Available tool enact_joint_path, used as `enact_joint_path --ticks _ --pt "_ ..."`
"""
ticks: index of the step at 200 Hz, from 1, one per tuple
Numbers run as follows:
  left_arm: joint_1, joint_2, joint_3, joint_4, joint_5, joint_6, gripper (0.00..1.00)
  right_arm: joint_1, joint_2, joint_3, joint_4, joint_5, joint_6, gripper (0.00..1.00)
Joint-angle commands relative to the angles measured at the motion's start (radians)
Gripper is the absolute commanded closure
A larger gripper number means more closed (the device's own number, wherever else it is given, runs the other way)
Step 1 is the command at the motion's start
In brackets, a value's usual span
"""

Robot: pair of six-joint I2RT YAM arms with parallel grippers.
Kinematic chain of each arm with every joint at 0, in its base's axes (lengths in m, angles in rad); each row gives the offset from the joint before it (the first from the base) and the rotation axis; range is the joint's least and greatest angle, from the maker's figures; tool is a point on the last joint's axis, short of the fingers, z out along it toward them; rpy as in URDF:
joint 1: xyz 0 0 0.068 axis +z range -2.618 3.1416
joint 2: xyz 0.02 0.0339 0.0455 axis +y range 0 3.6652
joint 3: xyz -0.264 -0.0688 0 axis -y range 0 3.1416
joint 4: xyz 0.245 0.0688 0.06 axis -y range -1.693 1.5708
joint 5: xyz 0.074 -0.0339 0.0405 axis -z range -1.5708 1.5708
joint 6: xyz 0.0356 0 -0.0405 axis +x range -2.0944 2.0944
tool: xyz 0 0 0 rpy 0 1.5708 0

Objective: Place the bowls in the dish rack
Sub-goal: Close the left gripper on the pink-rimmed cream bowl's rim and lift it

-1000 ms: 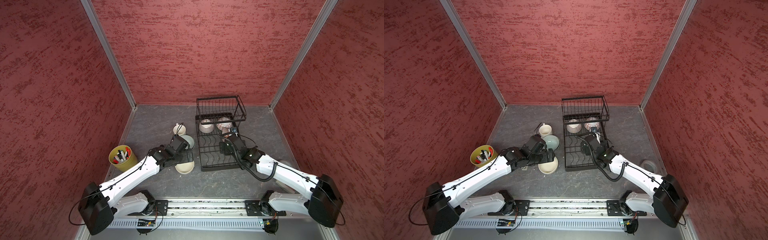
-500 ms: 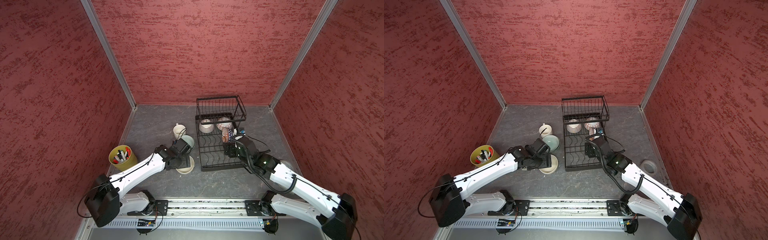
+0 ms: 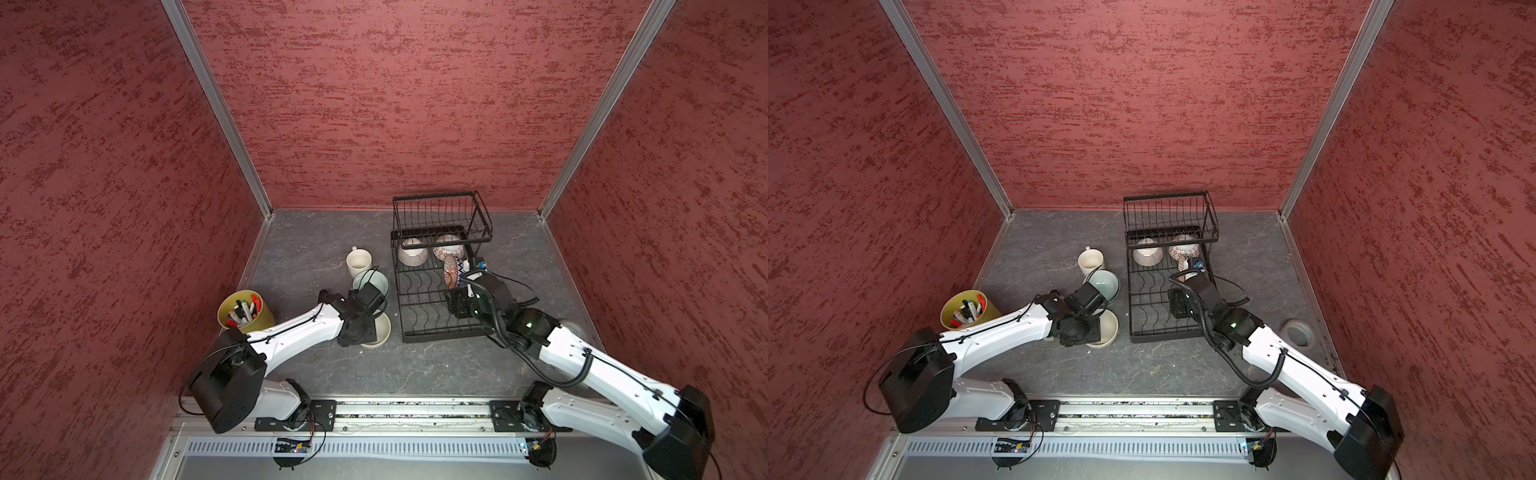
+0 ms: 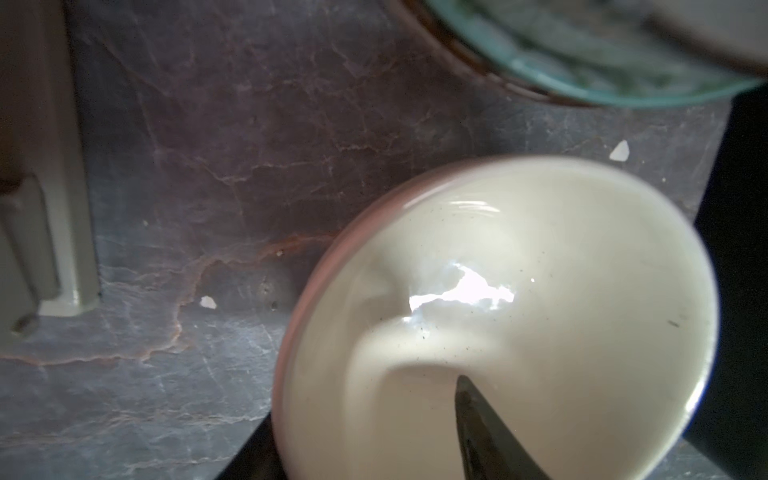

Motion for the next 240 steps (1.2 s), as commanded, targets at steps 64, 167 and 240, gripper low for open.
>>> enact_joint_path --ticks 64,167,240 --pt "-0.026 -0.031 -0.056 0.059 -0.015 -0.003 0.92 0.003 0.003 0.007 0.007 -0.009 0.006 0.35" --pt "-0.097 -0.244 -0.045 -0.013 -0.089 0.018 1.00 0.003 0.014 0.048 -0.011 -0.121 -0.003 0.35" --pt "-0.141 -0.261 0.154 -0.024 -0.110 0.016 1.00 0.002 -0.015 0.100 -0.026 -0.301 0.001 0.37"
